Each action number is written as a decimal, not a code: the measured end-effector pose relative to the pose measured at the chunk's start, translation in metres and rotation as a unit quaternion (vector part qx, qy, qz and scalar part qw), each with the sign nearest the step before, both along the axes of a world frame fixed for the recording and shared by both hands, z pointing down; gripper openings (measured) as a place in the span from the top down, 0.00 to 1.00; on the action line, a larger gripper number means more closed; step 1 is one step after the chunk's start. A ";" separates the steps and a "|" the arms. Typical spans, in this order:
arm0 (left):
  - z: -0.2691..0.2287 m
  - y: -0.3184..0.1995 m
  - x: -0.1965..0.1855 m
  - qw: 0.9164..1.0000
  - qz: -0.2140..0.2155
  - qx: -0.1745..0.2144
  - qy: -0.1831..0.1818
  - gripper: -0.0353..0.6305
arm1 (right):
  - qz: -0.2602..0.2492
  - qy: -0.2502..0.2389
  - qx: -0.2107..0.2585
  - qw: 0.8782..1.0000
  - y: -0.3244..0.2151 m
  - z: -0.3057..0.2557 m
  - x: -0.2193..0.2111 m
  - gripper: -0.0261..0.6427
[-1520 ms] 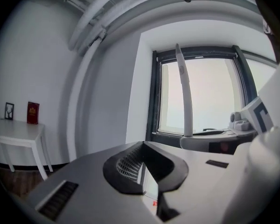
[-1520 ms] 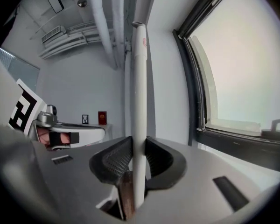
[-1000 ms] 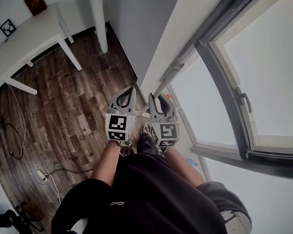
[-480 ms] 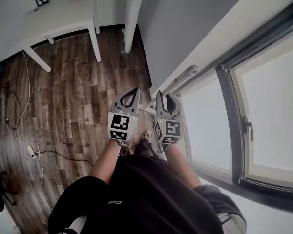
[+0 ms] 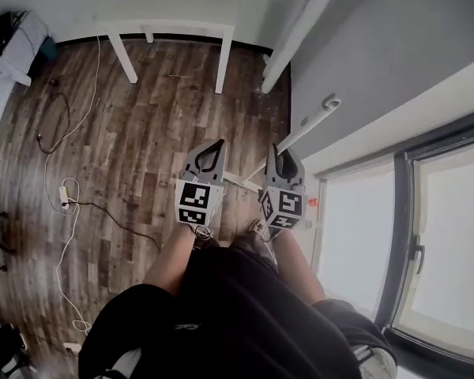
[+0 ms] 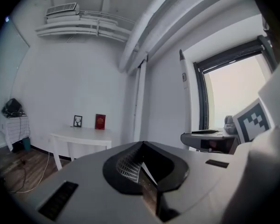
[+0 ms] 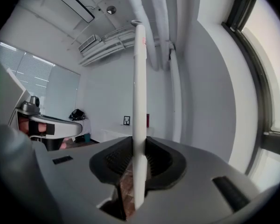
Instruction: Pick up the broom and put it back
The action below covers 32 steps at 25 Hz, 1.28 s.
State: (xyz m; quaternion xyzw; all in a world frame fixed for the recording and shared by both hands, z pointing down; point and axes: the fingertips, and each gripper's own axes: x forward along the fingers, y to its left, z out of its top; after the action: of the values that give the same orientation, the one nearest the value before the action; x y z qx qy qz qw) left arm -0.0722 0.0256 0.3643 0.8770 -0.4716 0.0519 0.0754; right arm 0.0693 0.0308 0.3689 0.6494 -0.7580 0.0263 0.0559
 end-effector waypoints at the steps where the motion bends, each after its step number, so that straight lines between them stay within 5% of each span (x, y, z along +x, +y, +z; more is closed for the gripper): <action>1: 0.001 0.000 -0.014 1.000 -0.011 0.000 0.000 0.95 | -0.009 -0.002 0.000 1.000 -0.003 0.000 -0.012 0.81; 11: 0.016 -0.016 -0.119 0.993 -0.112 -0.025 -0.007 0.95 | -0.106 -0.025 -0.017 0.994 -0.049 0.013 -0.121 0.81; 17: 0.028 -0.057 -0.157 0.990 -0.134 -0.037 -0.031 0.95 | -0.130 -0.039 -0.038 0.990 -0.094 0.040 -0.160 0.81; 32: 0.088 -0.197 -0.106 0.990 -0.077 -0.099 -0.070 0.95 | -0.138 -0.058 -0.088 0.985 -0.210 0.096 -0.161 0.81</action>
State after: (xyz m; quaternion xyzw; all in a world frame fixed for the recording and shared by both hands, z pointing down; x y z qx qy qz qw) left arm -0.1787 -0.1717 0.4527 0.8204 -0.5346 0.1538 0.1323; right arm -0.0916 -0.1795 0.4650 0.5282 -0.8371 0.1228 0.0719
